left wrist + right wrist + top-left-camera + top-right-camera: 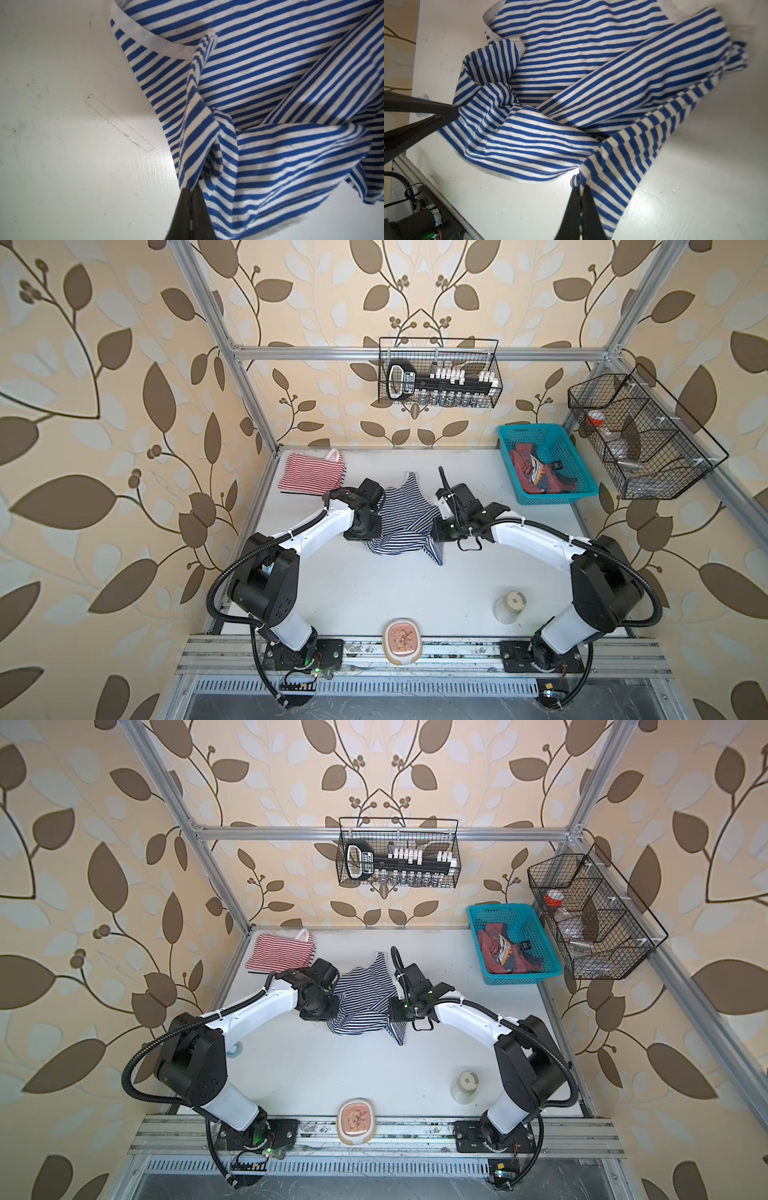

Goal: Fold and stack the tank tops

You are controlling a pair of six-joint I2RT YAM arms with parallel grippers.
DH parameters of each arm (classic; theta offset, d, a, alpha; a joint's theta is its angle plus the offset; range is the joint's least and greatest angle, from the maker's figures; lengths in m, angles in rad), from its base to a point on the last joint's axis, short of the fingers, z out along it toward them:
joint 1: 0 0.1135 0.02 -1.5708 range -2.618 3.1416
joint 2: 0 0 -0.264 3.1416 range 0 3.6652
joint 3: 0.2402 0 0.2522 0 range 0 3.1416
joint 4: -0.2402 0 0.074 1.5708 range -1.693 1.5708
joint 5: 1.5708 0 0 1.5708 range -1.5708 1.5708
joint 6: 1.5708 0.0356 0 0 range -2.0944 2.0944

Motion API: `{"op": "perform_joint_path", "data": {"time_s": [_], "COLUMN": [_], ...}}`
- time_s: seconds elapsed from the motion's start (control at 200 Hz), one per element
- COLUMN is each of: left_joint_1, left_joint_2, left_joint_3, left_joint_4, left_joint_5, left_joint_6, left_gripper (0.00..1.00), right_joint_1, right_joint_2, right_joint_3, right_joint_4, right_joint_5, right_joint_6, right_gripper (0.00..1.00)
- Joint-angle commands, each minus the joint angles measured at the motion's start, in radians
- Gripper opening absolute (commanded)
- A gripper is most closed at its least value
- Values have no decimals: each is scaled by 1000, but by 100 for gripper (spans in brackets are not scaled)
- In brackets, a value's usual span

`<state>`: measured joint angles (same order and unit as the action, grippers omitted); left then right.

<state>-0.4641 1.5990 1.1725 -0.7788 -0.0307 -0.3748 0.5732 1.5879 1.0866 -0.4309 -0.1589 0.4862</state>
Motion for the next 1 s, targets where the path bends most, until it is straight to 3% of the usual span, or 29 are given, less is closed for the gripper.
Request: {"op": "perform_joint_path", "data": {"time_s": [0.0, 0.2, 0.265, 0.355, 0.45, 0.775, 0.995], "left_joint_1": [4, 4, 5, 2, 2, 2, 4], "left_joint_2": [-79, -179, -214, -240, -266, -200, -68], "left_joint_3": [-4, -90, -127, -167, -197, -223, -71], "left_joint_4": [-43, -37, -26, -22, -27, 53, 57], "left_joint_5": [-12, 50, 82, 123, 144, 136, 30], "left_joint_6": [-1, -32, -44, -53, -59, -104, -98], "left_gripper": [0, 6, 24, 40, 48, 51, 53], "right_joint_1": [-36, -145, -180, -217, -235, -240, -261], "right_joint_2": [-108, -325, -382, -428, -439, -417, -438], "right_joint_3": [-32, -128, -156, -176, -193, -227, -235], "right_joint_4": [-58, -98, -102, -118, -125, -91, -101], "right_joint_5": [57, 114, 116, 116, 109, 79, 76], "right_joint_6": [-23, -26, -27, -33, -38, -29, -36], "right_gripper": [0, 0, 0, 0, 0, 0, 0]}}
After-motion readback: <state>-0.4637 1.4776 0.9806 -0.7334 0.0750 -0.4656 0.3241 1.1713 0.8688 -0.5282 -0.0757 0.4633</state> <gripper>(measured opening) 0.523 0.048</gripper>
